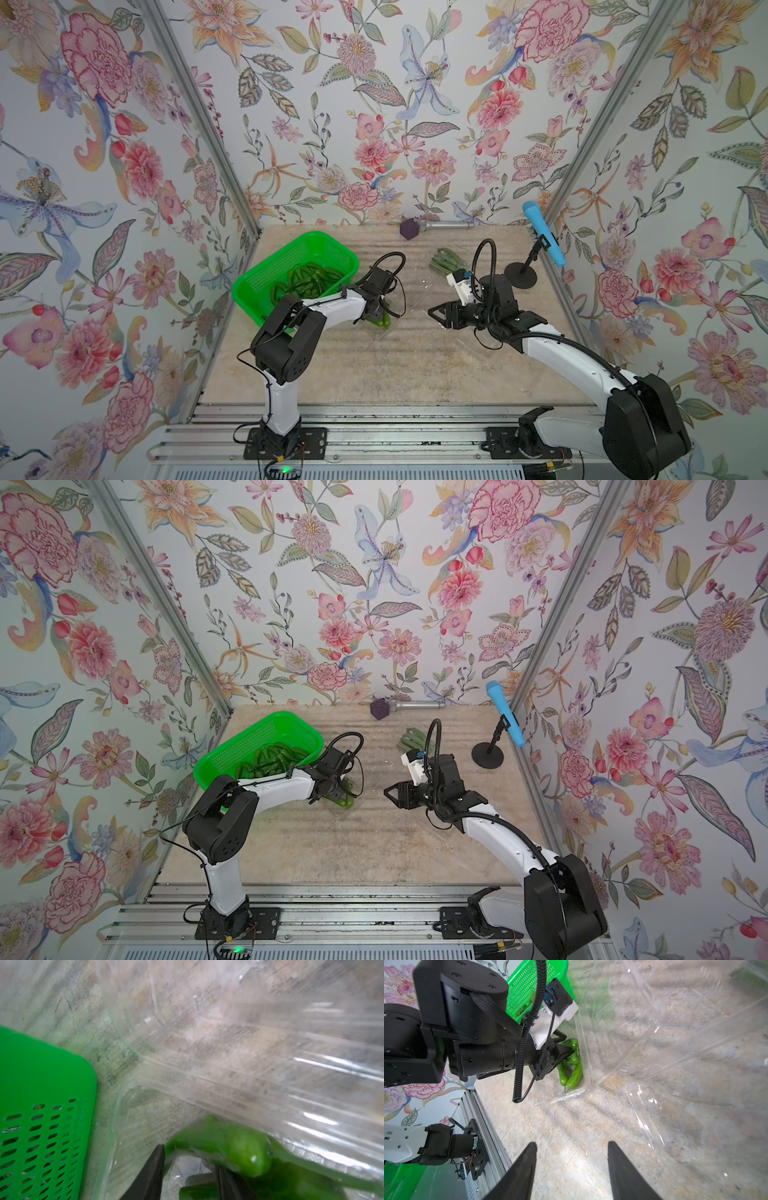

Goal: Take small green peppers out of containers
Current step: Pick up the green pepper from the packing box.

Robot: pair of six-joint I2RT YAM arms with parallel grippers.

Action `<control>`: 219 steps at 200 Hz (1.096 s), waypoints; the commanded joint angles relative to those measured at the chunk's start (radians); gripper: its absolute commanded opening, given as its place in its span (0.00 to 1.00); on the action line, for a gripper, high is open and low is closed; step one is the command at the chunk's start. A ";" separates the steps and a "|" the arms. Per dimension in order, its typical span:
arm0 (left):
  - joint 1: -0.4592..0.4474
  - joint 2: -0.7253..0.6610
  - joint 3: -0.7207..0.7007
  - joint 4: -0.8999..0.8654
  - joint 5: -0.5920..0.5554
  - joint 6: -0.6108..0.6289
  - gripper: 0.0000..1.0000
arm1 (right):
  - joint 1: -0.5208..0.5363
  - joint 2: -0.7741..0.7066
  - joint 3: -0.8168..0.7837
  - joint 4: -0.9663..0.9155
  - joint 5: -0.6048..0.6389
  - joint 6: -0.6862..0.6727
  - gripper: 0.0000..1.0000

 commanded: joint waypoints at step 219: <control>-0.007 0.038 -0.004 0.028 -0.077 -0.040 0.09 | 0.061 -0.003 0.022 -0.019 -0.021 -0.029 0.55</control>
